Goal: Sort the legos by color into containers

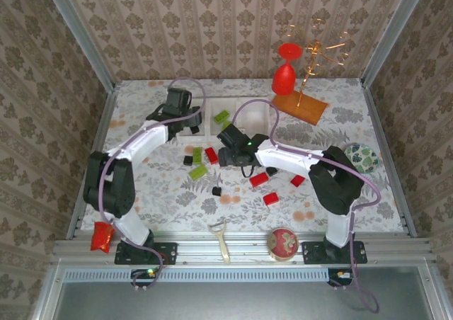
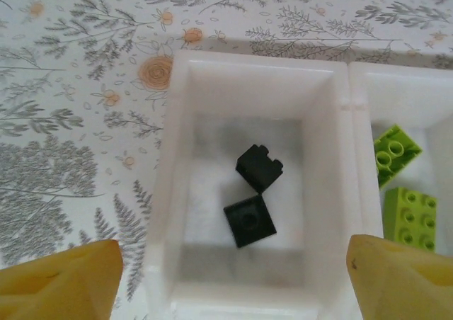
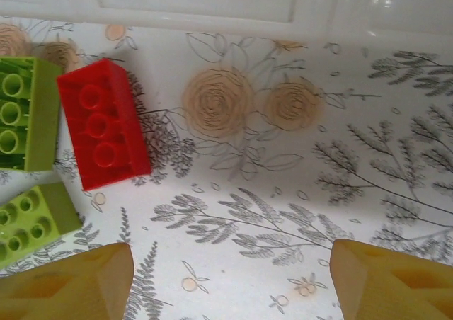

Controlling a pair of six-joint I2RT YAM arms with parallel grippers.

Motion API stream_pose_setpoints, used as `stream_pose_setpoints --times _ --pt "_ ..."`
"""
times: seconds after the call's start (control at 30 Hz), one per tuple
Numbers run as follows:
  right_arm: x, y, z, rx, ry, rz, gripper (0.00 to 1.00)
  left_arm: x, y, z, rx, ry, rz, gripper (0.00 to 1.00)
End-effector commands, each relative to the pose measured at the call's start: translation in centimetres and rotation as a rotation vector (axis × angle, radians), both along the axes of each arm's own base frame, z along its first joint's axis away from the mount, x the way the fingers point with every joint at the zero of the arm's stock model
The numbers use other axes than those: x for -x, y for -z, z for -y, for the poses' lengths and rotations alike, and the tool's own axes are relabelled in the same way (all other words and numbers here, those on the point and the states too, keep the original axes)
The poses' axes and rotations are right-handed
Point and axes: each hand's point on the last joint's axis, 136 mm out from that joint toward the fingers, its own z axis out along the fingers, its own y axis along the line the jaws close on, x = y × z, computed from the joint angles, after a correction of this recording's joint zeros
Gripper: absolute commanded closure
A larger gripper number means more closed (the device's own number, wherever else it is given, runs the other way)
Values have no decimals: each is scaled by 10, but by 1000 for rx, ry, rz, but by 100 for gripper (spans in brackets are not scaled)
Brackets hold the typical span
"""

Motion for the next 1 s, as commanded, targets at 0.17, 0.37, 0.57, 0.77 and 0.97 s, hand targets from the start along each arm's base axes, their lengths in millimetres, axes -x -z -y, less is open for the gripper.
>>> stream_pose_setpoints --times 0.17,0.37,0.57,0.77,0.97 --pt "-9 4 -28 9 -95 2 32 51 -12 -40 30 -128 53 0" --pt "-16 12 -45 28 -144 -9 38 88 -7 -67 61 -203 80 0" --pt "-22 18 -57 51 -184 -13 40 111 -6 -82 132 -219 122 0" --pt "-27 30 -65 77 -210 -31 41 126 1 -94 157 -244 98 0" --pt "-29 37 -67 102 -237 -46 41 134 11 -96 186 -256 73 0"
